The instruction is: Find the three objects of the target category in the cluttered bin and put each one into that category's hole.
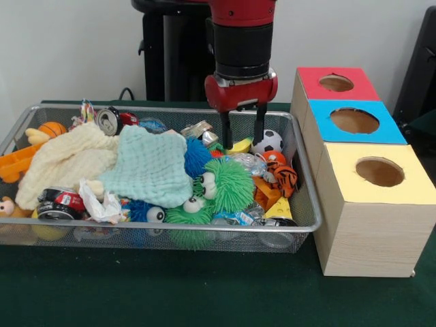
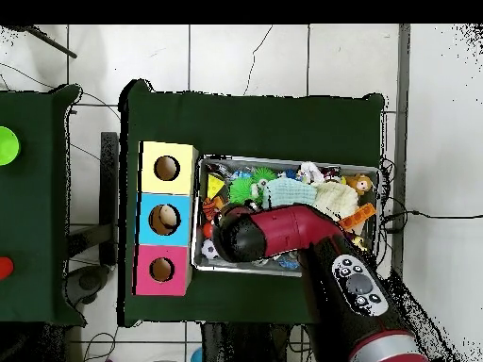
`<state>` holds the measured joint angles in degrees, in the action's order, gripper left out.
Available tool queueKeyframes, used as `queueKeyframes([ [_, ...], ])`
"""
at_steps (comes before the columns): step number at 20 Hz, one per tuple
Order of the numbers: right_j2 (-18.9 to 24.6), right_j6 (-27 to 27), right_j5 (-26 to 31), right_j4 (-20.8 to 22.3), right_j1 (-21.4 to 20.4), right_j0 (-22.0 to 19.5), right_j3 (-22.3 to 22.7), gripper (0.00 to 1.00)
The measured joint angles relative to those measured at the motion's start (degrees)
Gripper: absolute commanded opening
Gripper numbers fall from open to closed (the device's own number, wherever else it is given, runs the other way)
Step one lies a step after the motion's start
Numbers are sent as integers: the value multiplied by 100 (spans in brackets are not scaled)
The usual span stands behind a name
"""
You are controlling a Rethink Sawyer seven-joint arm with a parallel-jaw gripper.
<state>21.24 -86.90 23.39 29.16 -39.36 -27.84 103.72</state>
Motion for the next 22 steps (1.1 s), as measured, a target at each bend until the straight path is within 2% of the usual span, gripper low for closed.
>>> queueKeyframes([
  [6,225,0,1,303,149,-92,-128,100],
  [13,260,0,2,596,179,48,-280,100],
  [22,272,0,-1,630,-3,176,-85,100],
])
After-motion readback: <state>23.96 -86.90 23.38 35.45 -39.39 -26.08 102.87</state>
